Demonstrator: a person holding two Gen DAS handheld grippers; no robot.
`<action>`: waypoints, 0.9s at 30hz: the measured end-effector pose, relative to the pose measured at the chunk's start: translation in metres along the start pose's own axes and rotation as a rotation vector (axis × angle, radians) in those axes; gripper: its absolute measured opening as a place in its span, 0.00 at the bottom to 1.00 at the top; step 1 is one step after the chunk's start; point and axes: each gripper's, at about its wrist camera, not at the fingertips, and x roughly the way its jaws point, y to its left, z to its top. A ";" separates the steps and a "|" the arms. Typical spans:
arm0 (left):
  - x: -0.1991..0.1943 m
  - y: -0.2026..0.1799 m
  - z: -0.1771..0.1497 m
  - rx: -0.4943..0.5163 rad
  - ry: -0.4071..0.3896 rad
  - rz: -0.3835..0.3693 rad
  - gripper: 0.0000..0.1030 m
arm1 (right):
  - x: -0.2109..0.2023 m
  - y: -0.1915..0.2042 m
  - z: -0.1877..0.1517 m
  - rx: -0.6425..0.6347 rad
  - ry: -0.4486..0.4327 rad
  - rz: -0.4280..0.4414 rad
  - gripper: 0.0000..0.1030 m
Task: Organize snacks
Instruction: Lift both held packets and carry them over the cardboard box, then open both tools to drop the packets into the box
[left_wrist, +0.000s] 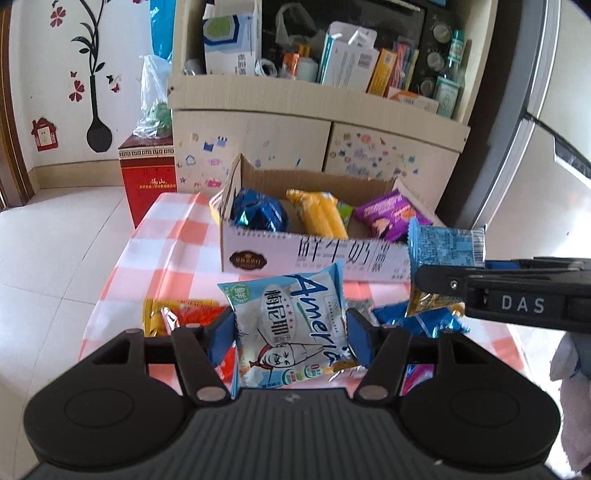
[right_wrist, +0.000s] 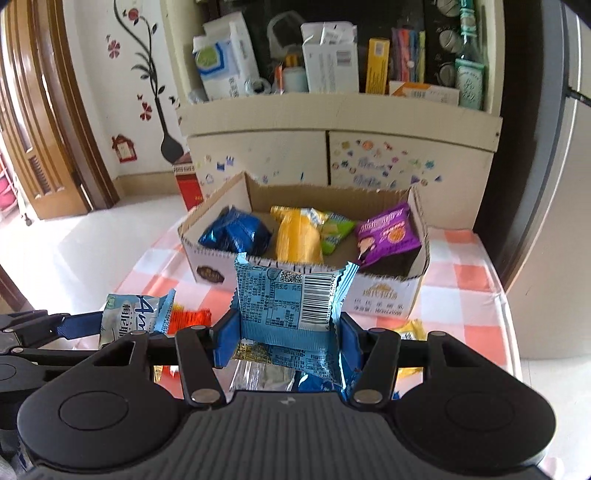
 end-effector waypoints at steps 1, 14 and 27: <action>0.000 -0.001 0.003 -0.004 -0.006 -0.002 0.60 | -0.001 -0.001 0.002 0.004 -0.005 0.000 0.61; 0.007 -0.012 0.045 -0.005 -0.075 -0.008 0.60 | -0.004 -0.016 0.029 0.054 -0.075 -0.023 0.61; 0.054 -0.016 0.086 -0.037 -0.095 -0.008 0.60 | 0.014 -0.037 0.057 0.155 -0.135 -0.053 0.61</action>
